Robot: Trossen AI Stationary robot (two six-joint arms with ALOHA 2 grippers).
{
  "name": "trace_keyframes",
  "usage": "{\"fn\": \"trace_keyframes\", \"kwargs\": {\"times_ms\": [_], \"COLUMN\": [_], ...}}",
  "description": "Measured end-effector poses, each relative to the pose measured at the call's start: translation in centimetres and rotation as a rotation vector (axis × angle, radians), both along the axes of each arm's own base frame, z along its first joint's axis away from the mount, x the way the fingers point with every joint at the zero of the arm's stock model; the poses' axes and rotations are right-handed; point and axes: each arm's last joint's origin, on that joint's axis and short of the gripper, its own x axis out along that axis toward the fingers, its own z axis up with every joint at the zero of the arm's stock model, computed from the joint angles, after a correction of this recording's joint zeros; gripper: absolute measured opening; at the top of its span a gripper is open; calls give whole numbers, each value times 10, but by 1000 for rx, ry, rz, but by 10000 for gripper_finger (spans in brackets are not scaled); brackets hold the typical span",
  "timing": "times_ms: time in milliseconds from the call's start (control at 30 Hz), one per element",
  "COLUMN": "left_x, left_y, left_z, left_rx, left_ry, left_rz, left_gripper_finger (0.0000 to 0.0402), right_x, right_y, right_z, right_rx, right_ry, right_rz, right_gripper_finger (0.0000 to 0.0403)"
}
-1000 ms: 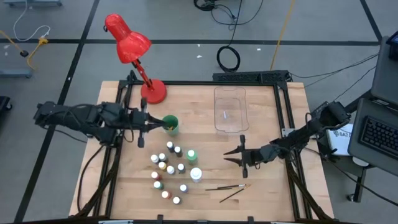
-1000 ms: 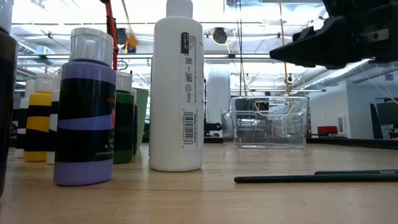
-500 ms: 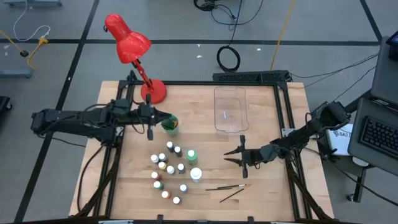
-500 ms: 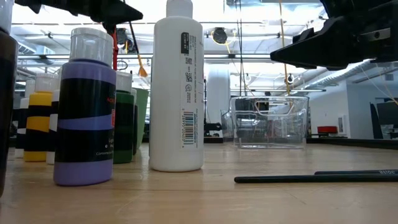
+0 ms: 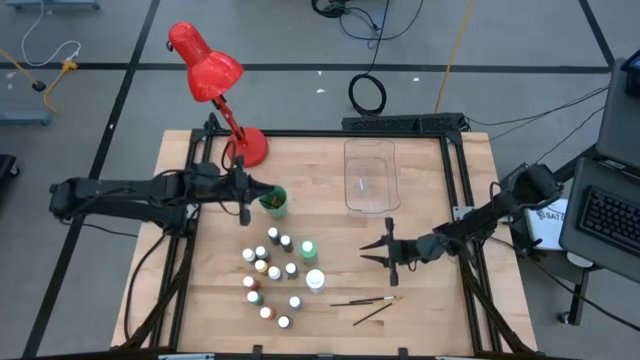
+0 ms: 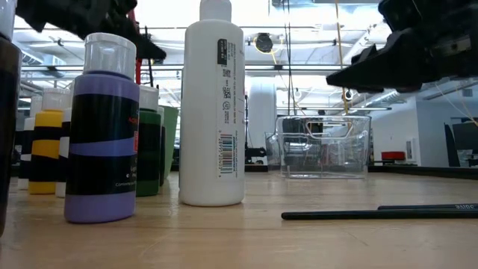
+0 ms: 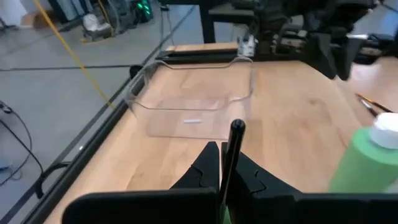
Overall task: Pick & Place Paint Supplies
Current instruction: Put the gold paintbrush into the green cup
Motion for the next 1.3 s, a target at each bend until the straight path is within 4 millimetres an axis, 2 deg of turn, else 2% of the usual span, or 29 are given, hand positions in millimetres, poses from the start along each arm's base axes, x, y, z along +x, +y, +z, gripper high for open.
{"fn": "trace_keyframes", "kwargs": {"times_ms": [300,567,1067,1300], "left_x": [-6,-9,14,21], "left_y": [14,18,24,25], "left_z": [-37,-52,-83,-89], "left_rx": [-27,-48,-78,-82], "left_ry": [-10,-13,16,18], "left_rz": [92,109,108,98], "left_gripper_finger": [0,0,0,0], "right_x": [2,2,2,2], "right_y": [1,0,0,0], "right_z": [-2,-2,-2,-2], "right_rx": [-5,-7,-29,-28], "right_ry": [-7,-8,-9,-8], "right_rz": [0,-2,1,1], "right_gripper_finger": [75,75,75,75]}}
